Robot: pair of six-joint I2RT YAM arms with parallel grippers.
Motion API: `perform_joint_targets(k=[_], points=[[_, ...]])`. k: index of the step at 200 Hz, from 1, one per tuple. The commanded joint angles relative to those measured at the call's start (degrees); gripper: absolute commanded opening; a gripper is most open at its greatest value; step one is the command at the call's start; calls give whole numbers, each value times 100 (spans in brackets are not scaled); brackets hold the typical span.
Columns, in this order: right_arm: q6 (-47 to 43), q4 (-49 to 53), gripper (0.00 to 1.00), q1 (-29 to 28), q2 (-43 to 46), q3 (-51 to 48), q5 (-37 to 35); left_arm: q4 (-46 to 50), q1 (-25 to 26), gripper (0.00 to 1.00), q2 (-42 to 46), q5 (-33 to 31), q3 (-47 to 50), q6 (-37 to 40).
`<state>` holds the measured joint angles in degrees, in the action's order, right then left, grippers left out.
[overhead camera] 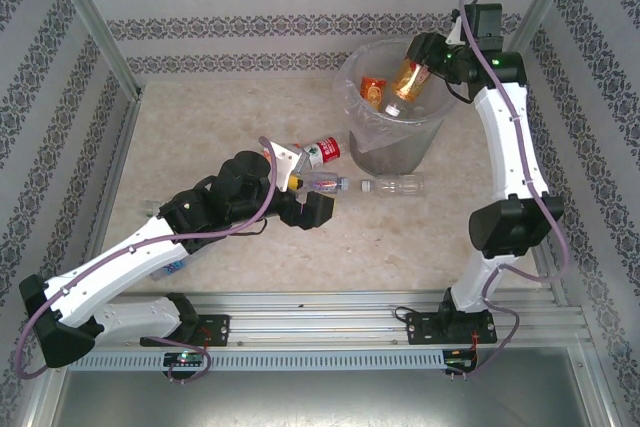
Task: Put the plastic bottles in the bin
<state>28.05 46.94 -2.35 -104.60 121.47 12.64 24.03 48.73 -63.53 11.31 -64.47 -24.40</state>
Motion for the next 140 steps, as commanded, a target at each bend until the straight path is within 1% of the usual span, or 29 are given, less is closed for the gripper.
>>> perform_joint_targets(k=[1, 47, 78, 105, 132, 140], points=[[-185, 362, 51, 50, -319, 288, -120, 196, -13, 100, 97, -36, 22, 110], [-224, 509, 53, 9, -773, 337, 37, 256, -13, 100, 51, -16, 53, 111], [-318, 838, 59, -37, -1038, 525, -65, 316, -13, 100, 5, -8, 74, 114], [-334, 936, 68, -37, -1022, 634, -132, 417, -13, 100, 0, -134, 114, 192], [-378, 1085, 84, -31, -880, 845, -235, 518, -13, 100, -22, -92, 93, 269], [-396, 1100, 85, -30, -800, 861, -261, 569, -15, 100, -38, -98, 70, 312]])
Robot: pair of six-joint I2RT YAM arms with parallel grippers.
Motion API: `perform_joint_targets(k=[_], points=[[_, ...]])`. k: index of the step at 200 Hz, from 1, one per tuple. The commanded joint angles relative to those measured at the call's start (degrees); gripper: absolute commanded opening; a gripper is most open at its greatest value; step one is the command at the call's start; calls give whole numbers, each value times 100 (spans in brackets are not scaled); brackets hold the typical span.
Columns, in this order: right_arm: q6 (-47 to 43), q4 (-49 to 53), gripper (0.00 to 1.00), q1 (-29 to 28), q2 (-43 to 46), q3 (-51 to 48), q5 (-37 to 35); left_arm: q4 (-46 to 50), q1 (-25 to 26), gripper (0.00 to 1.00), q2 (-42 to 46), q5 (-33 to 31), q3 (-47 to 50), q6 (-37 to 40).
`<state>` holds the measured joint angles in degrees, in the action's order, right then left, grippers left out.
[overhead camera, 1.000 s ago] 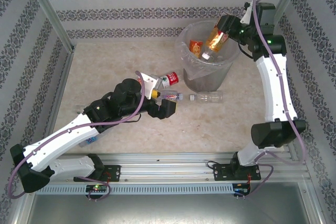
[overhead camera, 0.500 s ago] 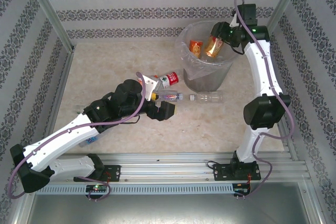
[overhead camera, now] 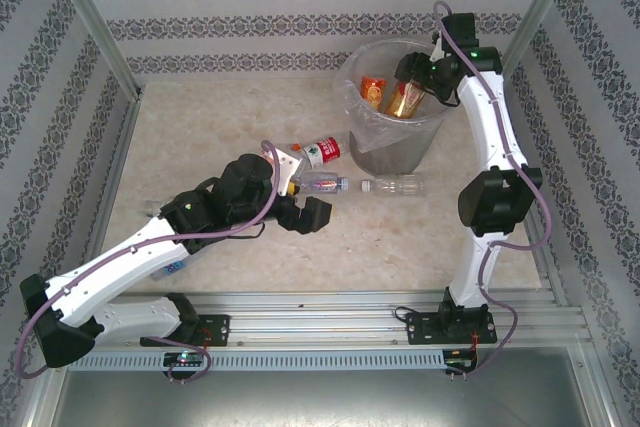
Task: Put the plastic bottles in the bin
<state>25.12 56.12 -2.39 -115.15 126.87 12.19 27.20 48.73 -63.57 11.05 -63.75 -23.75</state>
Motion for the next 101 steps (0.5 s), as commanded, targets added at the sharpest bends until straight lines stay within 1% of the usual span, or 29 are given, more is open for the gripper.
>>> perform_joint_targets(k=[1, 32, 49, 62, 101], points=[[-103, 182, 85, -25, 255, 321, -215, 260, -14, 100, -37, -74, -4, 252], [-177, 170, 88, -30, 635, 234, -222, 403, -13, 100, -89, 60, -18, 507], [-218, 119, 88, -35, 922, 20, -135, 507, -15, 100, -119, 84, -35, 627], [-213, -52, 88, -50, 1247, -364, -59, 557, -13, 100, -116, 82, -49, 697], [18, -740, 88, -88, 2559, -1992, -33, 459, -17, 100, -63, 268, -28, 854]])
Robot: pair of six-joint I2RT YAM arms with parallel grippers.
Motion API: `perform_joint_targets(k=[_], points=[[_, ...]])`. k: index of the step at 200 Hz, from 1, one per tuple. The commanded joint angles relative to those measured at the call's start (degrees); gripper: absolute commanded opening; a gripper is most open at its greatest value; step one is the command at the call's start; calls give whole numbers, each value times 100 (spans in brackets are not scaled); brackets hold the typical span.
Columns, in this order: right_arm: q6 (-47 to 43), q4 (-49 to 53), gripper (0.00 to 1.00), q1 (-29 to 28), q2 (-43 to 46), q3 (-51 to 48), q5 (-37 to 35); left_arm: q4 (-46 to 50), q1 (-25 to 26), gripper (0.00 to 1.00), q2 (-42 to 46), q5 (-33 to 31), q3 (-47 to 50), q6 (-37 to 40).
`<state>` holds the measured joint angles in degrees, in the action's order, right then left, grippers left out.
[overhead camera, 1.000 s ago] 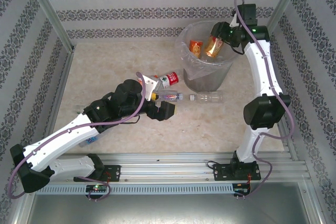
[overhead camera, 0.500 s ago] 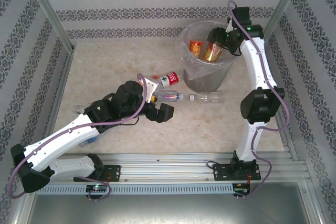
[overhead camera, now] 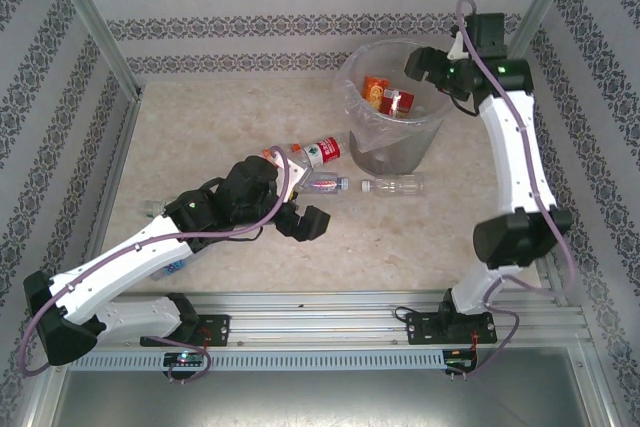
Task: Put the plastic bottles in the bin
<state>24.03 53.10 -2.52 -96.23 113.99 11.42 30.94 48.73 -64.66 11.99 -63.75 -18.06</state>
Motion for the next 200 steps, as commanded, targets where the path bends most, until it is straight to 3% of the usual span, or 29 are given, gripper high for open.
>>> perform_joint_targets(k=[1, 67, 106, 158, 200], points=[[132, -457, 88, -74, 702, -752, 40, 73, -15, 100, 48, 191, -26, 286], [1254, -1482, 87, -116, 3295, -3967, 1, -349, -13, 100, 188, 374, 157, 379], [1963, -1780, 87, -83, 4245, -5448, 26, -925, -14, 100, 405, 160, 437, 279], [3420, -3347, 89, -73, 4762, -7563, 365, -1584, -13, 100, 564, 95, 633, 143], [4237, -4464, 87, -106, 4372, -8323, 171, -1796, -17, 100, 547, 113, 712, 59]])
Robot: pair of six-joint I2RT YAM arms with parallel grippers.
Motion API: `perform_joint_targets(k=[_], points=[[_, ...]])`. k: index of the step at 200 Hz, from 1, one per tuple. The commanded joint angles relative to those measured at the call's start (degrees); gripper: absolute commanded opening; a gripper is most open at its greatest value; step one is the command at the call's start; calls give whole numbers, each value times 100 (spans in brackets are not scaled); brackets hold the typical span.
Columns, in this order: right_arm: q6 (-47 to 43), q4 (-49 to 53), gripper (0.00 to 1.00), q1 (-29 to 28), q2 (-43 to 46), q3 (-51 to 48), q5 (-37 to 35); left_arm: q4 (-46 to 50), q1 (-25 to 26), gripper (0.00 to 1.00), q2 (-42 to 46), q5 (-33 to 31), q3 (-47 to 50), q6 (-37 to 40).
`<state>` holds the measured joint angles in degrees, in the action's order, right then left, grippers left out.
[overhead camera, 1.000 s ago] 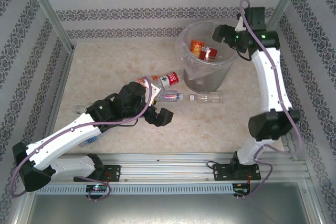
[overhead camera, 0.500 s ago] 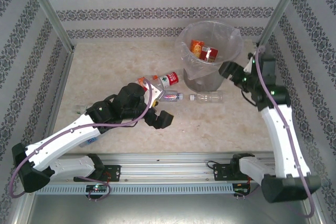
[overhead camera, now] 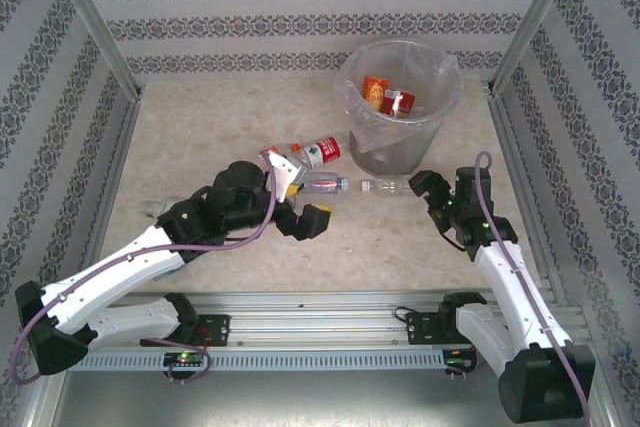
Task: Put the plastic bottles in the bin
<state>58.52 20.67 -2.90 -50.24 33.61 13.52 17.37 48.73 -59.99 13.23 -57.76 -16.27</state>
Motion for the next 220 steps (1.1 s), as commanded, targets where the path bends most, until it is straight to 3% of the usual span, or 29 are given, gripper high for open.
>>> perform_joint_targets(k=[1, 30, 92, 220], points=[[803, -1257, 87, -70, -256, -298, -32, -437, -15, 100, 82, -8, 114, -126], [1233, -2044, 88, -179, -1073, -427, 102, -516, -13, 100, -18, 31, 142, -194], [2101, -3482, 85, -604, -2262, -655, -779, -593, -13, 100, -125, 258, 155, -396], [2672, -4309, 75, -563, -3364, -682, -1641, -615, -13, 100, -135, 286, 252, -550]])
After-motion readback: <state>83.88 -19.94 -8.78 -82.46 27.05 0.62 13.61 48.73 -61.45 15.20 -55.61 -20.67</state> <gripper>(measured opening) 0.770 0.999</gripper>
